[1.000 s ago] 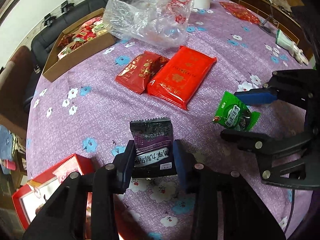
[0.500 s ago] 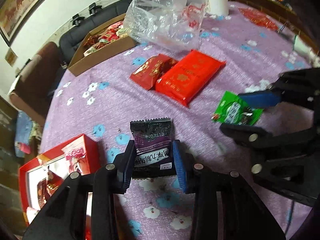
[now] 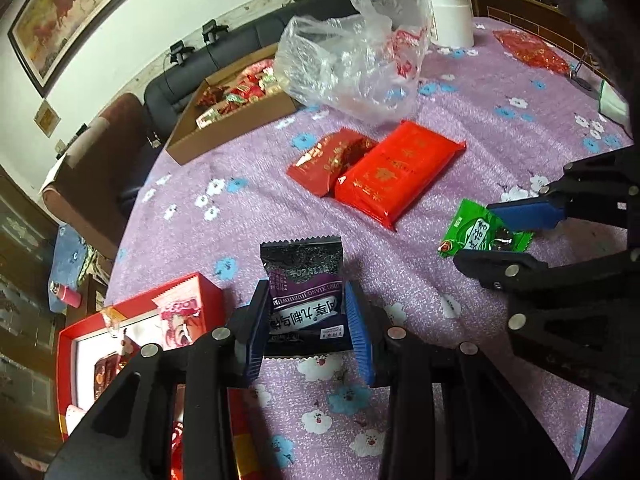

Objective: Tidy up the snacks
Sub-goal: 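Close left tool on the dark purple packet and lift it, then carry purple packet and green packet over the tray and open both tools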

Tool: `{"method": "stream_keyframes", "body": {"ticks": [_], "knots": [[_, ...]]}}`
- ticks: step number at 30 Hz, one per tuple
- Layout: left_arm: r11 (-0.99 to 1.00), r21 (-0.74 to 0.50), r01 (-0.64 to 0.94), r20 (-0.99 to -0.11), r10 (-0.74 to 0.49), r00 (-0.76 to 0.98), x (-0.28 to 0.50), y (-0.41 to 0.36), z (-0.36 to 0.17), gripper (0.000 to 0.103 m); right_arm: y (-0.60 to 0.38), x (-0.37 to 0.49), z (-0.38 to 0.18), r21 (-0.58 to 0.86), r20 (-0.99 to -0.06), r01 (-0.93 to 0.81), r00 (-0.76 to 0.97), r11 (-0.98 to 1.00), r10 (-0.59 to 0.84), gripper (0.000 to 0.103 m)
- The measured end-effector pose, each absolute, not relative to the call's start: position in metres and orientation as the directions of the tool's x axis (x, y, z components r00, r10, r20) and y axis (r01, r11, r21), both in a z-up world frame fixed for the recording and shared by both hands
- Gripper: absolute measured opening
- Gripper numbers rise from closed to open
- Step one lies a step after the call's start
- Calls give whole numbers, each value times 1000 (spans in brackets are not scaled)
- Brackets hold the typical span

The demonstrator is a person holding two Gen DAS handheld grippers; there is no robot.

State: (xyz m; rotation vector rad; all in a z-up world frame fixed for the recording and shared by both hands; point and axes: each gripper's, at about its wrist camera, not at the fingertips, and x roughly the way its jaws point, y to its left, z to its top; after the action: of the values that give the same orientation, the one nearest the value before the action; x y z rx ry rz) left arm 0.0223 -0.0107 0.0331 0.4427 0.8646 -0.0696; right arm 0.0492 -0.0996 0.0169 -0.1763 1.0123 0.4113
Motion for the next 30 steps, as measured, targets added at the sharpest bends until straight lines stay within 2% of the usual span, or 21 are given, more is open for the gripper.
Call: {"method": "stream_keyframes", "body": {"ticks": [15, 24, 30], "knots": [[918, 346, 192, -704, 119, 701, -7, 1, 59, 34, -103, 48, 22, 86, -845, -397, 457, 914, 278, 34], [960, 208, 185, -719, 21, 695, -53, 36, 77, 34, -113, 51, 23, 125, -843, -365, 451, 922, 293, 34], [976, 170, 134, -698, 24, 716, -82, 65, 87, 34, -104, 48, 25, 152, -836, -387, 441, 910, 327, 34]]}}
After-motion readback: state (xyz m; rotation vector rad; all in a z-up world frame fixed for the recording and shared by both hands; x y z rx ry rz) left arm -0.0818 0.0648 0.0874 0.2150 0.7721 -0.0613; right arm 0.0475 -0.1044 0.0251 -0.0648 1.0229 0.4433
